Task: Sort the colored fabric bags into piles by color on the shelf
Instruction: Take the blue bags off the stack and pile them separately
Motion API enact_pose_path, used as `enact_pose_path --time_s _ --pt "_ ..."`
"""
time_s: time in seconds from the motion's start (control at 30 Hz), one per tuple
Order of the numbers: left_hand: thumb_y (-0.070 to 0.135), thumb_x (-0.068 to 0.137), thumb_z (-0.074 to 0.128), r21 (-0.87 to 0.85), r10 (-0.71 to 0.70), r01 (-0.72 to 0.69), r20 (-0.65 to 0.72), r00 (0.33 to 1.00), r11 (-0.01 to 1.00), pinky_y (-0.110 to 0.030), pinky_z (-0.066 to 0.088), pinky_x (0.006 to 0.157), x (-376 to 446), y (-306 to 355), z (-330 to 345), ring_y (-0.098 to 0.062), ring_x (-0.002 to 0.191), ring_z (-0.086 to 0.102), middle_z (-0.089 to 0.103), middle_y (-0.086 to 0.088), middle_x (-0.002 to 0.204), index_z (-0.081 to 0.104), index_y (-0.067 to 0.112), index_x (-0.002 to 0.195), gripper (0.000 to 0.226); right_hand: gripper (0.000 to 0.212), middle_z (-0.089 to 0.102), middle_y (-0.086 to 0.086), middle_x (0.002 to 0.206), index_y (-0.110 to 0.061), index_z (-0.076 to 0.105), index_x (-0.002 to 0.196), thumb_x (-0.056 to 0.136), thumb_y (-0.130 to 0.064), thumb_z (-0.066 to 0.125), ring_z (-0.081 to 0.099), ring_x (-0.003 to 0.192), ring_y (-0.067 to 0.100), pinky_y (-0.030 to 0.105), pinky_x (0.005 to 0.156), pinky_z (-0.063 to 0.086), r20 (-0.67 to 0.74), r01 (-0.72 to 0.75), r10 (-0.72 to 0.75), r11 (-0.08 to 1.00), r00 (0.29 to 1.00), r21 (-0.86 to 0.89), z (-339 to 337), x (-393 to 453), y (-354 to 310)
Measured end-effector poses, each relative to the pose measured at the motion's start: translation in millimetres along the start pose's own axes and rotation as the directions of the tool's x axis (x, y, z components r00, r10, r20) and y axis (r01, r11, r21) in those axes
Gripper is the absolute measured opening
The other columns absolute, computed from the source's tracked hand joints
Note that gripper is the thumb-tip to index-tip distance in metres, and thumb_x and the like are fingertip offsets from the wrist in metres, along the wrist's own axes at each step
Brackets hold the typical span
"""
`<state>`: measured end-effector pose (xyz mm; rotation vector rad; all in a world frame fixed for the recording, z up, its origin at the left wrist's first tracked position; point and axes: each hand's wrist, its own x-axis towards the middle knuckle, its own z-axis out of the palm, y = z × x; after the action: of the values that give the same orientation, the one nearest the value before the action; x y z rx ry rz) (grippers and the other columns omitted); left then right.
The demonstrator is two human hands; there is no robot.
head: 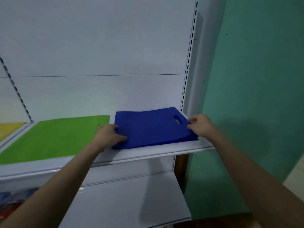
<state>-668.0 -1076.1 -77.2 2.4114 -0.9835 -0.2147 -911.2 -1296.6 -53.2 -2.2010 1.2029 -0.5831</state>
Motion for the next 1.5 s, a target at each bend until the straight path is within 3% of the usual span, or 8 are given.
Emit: enact_pose_path --time_s 0.23,0.37,0.5,0.7,0.9,1.13,1.23,1.5 --pt "0.049 0.088 0.064 0.116 -0.038 0.047 -0.079 0.996 0.992 -0.038 0.025 0.114 -4.2 1.9 13.7 -0.031 0.137 0.031 0.043 -0.005 0.149 0.050 0.018 0.142 0.064 0.024 0.067 0.012 0.101 0.001 0.067 0.113 0.094 -0.010 0.059 0.062 0.083 0.024 0.031 0.073 0.050 0.107 0.120 -0.103 0.978 0.989 -0.168 -9.7 10.3 5.4" --pt "0.048 0.091 0.060 0.141 -0.047 0.068 -0.149 0.988 0.988 -0.041 0.030 0.112 -12.2 6.6 15.9 -0.032 0.136 0.031 0.042 -0.004 0.150 0.046 0.022 0.145 0.061 0.019 0.062 0.002 0.095 -0.011 0.068 0.108 0.096 -0.016 0.054 0.060 0.086 0.019 0.031 0.072 0.048 0.097 0.248 -0.243 0.968 0.965 -0.043 -9.9 15.2 -8.3" --pt "0.047 0.095 0.054 0.150 -0.071 0.097 -0.172 0.983 0.984 -0.044 0.029 0.111 -13.0 8.4 7.3 -0.031 0.139 0.029 0.043 -0.006 0.151 0.045 0.024 0.145 0.055 0.016 0.066 -0.003 0.099 -0.017 0.068 0.106 0.096 -0.021 0.056 0.061 0.083 0.011 0.024 0.068 0.047 0.254 0.337 -0.350 0.937 0.902 0.094 5.6 10.3 -38.4" --pt "0.047 0.097 0.051 0.204 -0.103 0.161 -0.271 0.957 0.966 -0.046 0.033 0.108 -27.6 -2.9 -30.0 -0.031 0.136 0.036 0.050 -0.007 0.144 0.052 0.025 0.140 0.048 0.017 0.068 -0.003 0.098 -0.014 0.068 0.103 0.096 -0.021 0.054 0.064 0.092 0.014 0.026 0.079 0.052 0.405 0.488 -0.531 0.847 0.744 0.213 54.5 -14.5 -104.0" --pt "0.036 0.093 0.058 0.134 -0.199 0.312 -0.528 0.826 0.941 -0.039 0.047 0.092 -94.7 -60.3 -86.4 -0.026 0.109 0.059 0.066 -0.001 0.118 0.067 0.024 0.118 0.029 0.018 0.071 0.008 0.093 -0.009 0.069 0.095 0.094 -0.021 0.056 0.065 0.089 0.024 0.037 0.081 0.054 0.459 0.631 -0.697 0.708 0.551 0.318 129.5 -66.5 -193.1" --pt "0.047 0.093 0.051 0.137 -0.415 0.573 -0.558 0.718 0.808 -0.039 0.055 0.077 -204.9 -138.3 -145.2 -0.021 0.081 0.064 0.070 0.003 0.089 0.071 0.024 0.099 0.031 0.035 0.066 0.025 0.088 0.007 0.063 0.090 0.096 -0.027 0.054 0.059 0.075 0.033 0.039 0.065 0.046 0.506 0.734 -0.809 0.534 0.300 0.419 194.6 -167.9 -282.7" --pt "0.049 0.092 0.051 0.117 -0.477 0.647 -0.580 0.661 0.754 -0.032 0.055 0.063 -249.2 -167.1 -171.7 -0.016 0.068 0.063 0.067 0.004 0.074 0.067 0.024 0.085 0.031 0.039 0.051 0.020 0.077 0.009 0.061 0.091 0.100 -0.028 0.050 0.043 0.066 0.023 0.033 0.061 0.034 0.543 0.762 -0.817 0.476 0.197 0.439 211.4 -217.3 -322.0" --pt "0.060 0.089 0.047 0.041 -0.587 0.750 -0.595 0.549 0.660 -0.030 0.052 0.063 -371.2 -264.0 -243.0 -0.011 0.071 0.060 0.065 0.006 0.083 0.063 0.028 0.086 0.036 0.034 0.055 0.016 0.072 -0.007 0.054 0.072 0.097 -0.030 0.052 0.048 0.062 0.024 0.039 0.060 0.041 0.533 0.830 -0.846 0.320 0.032 0.457 262.9 -358.4 -428.4"
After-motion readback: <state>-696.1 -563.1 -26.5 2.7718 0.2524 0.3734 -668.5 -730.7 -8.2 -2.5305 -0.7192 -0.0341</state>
